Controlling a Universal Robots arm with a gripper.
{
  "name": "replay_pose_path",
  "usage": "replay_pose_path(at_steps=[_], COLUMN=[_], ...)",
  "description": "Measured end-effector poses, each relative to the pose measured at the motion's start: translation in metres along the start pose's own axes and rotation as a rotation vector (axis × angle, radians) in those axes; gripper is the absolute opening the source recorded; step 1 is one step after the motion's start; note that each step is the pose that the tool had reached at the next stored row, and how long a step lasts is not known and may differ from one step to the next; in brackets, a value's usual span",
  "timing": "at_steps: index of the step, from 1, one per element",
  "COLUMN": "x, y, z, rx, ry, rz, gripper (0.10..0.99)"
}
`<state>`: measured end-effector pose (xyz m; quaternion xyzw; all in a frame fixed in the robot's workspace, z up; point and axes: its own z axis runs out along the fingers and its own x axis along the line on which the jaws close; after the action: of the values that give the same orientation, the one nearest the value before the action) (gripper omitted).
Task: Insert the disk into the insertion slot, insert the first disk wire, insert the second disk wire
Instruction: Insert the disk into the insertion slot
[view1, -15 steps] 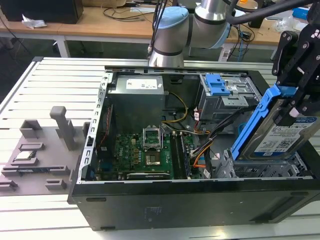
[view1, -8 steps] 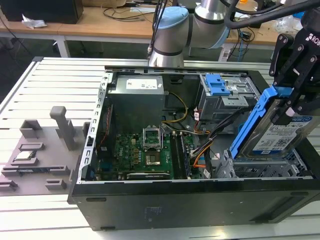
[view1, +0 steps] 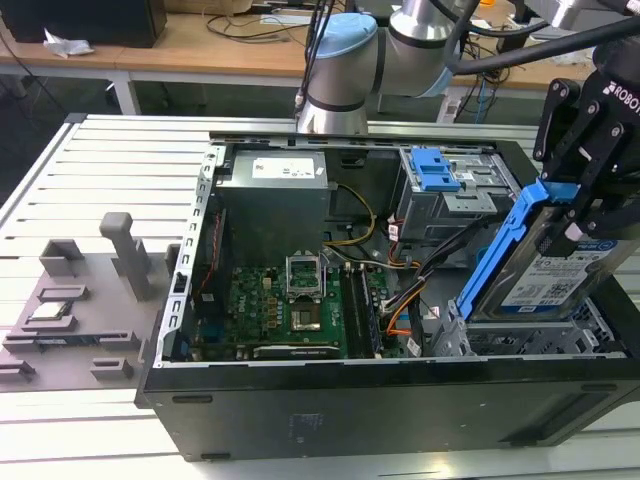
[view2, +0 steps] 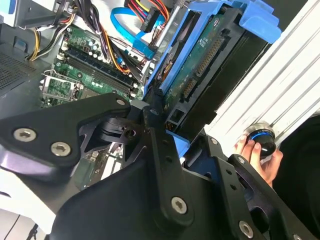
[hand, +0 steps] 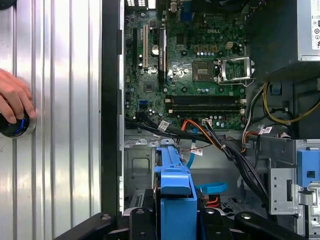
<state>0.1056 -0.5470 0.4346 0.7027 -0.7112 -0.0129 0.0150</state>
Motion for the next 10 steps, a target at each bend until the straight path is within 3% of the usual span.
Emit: replay_pose_path(at_steps=[10], x=[0.0], y=[-0.0006], z=[0.0155], rx=[0.0], ry=[0.0], rz=[0.0], gripper=[0.365])
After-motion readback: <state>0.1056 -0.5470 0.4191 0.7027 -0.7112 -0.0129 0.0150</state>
